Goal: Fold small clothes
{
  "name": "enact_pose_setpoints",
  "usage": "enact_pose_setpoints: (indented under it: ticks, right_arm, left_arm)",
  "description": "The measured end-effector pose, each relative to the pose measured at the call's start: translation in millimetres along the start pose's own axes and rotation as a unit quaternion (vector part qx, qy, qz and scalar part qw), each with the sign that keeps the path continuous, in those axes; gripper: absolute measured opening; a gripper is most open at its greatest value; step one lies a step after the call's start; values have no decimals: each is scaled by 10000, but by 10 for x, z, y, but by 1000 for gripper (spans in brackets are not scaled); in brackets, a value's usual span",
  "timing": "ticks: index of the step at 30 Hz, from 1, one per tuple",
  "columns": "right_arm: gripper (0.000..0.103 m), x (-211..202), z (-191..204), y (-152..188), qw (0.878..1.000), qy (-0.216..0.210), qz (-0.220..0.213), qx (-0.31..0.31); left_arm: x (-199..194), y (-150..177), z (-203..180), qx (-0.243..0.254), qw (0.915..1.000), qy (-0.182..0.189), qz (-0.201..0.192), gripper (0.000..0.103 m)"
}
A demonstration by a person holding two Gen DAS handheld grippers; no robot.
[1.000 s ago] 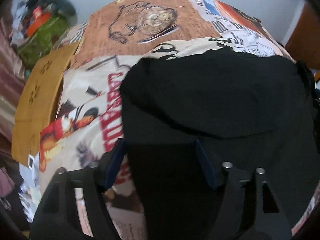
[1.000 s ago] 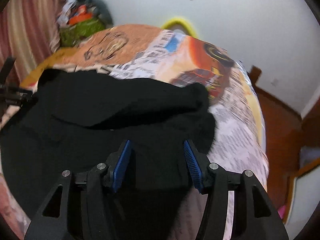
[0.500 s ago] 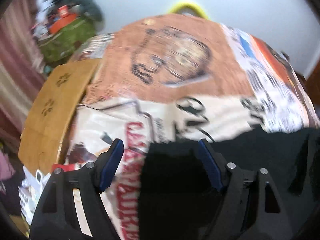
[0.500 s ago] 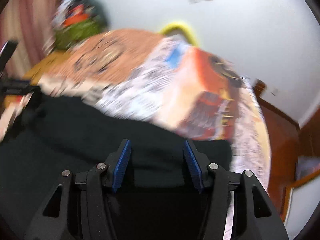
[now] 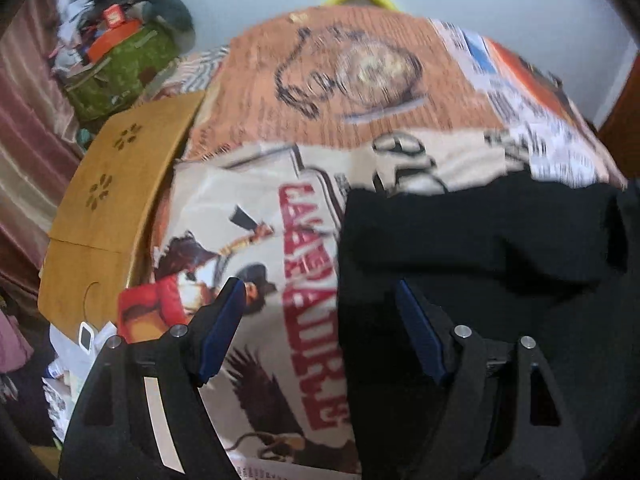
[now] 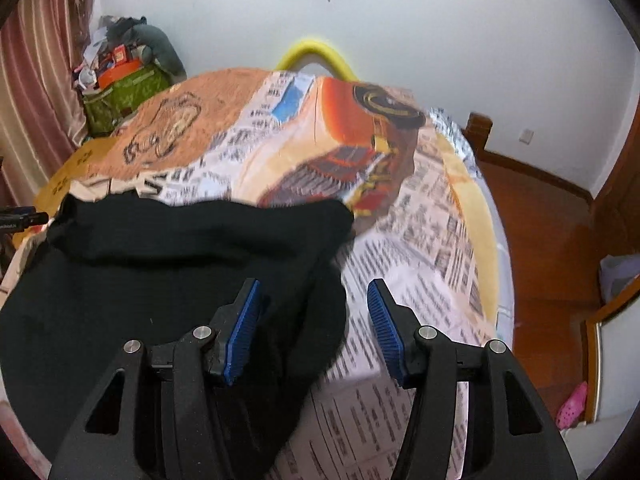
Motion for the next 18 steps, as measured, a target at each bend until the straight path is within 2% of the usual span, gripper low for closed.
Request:
enact_pose_setpoints:
  ticks: [2, 5, 7, 8, 9, 10, 11, 12, 14, 18]
  right_arm:
    - [51, 55, -13, -5, 10000, -36, 53, 65]
    - [51, 128, -11, -87, 9995, -202, 34, 248]
    - [51, 192, -9, -154, 9989, -283, 16, 370]
    - [51, 245, -11, -187, 9985, -328, 47, 438]
    - [49, 292, -14, -205, 9981, -354, 79, 507]
    - [45, 325, -14, -212, 9977, -371, 97, 554]
    - [34, 363, -15, -219, 9974, -396, 102, 598]
    - [24, 395, -19, -216, 9970, -417, 108, 649]
    - [14, 406, -47, -209, 9970, -373, 35, 677]
    - [9, 370, -130, -203, 9967, -294, -148, 737]
  left_arm:
    - [90, -1, -100, 77, 9999, 105, 92, 77]
    - [194, -110, -206, -64, 9993, 372, 80, 76]
    - [271, -216, -276, -326, 9967, 730, 116, 63]
    - [314, -252, -306, -454, 9949, 885, 168, 50]
    - [373, -286, -338, -573, 9928, 1025, 240, 32]
    - [413, -310, -355, -619, 9924, 1031, 271, 23]
    - [448, -326, -358, -640, 9927, 978, 286, 16]
    - [464, -346, -357, -654, 9933, 925, 246, 13]
    - [440, -383, -337, -706, 9940, 836, 90, 8]
    - [372, -435, -209, -954, 9928, 705, -139, 5]
Point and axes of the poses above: each gripper's, at about its wrist camera, not at the fingertips, and x roughly the way its jaws point, z to its left, y to its underside, the point moved 10 cm from there along x, roughly the way its jaws point, and after that the axes turned 1 degree about x, right-handed, at the moved point
